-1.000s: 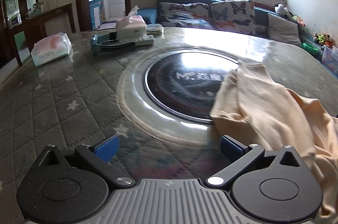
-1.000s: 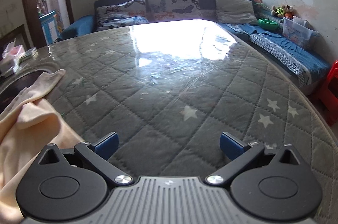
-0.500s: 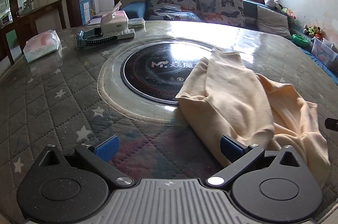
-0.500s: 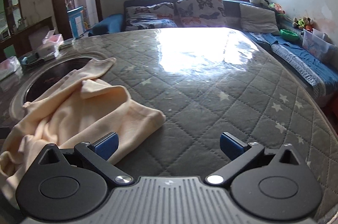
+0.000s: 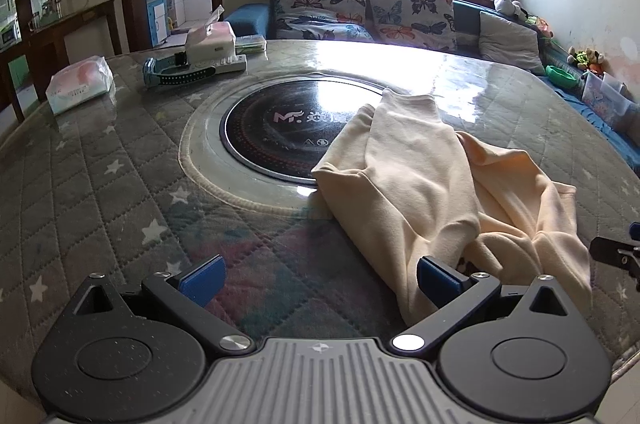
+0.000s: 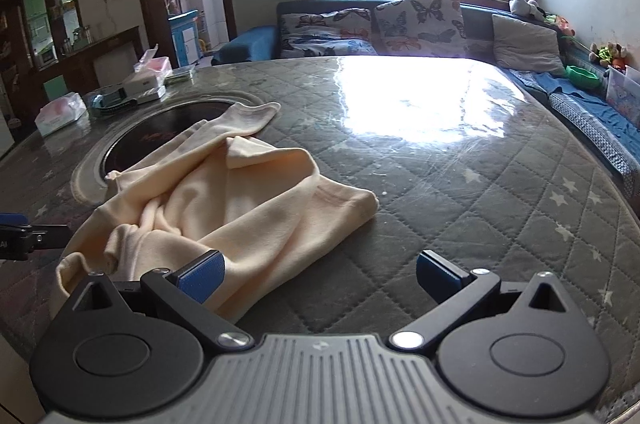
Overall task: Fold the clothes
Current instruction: 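Move both grippers toward the crumpled cream shirt on the table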
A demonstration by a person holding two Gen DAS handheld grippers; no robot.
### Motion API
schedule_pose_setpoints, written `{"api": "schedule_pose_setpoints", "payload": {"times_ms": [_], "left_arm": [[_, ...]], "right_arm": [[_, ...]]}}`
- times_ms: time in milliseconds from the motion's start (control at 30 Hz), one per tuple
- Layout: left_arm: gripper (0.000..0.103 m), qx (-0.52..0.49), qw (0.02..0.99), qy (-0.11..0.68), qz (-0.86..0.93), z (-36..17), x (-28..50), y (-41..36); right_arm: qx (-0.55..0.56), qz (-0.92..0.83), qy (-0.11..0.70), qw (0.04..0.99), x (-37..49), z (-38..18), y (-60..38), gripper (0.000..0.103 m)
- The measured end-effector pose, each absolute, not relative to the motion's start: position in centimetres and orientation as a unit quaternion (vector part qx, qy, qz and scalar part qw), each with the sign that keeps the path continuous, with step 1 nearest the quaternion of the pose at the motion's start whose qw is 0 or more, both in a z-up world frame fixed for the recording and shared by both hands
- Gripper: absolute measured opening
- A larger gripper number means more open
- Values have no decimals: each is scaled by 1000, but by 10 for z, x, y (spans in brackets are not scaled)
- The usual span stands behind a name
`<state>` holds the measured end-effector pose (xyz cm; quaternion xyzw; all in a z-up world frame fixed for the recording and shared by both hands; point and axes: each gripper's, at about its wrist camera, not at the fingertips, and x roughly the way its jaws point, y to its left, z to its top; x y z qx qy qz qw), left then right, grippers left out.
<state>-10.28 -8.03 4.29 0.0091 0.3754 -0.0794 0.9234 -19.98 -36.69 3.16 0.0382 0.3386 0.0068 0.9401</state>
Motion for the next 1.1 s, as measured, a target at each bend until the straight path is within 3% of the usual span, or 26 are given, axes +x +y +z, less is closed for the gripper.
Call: {"api": "schedule_pose_setpoints", "payload": {"times_ms": [1100], "left_arm": [[103,79,923,366,-89,51,-137,-106]], "right_arm": [[5,86,338,937,-225,38,-328,103]]}}
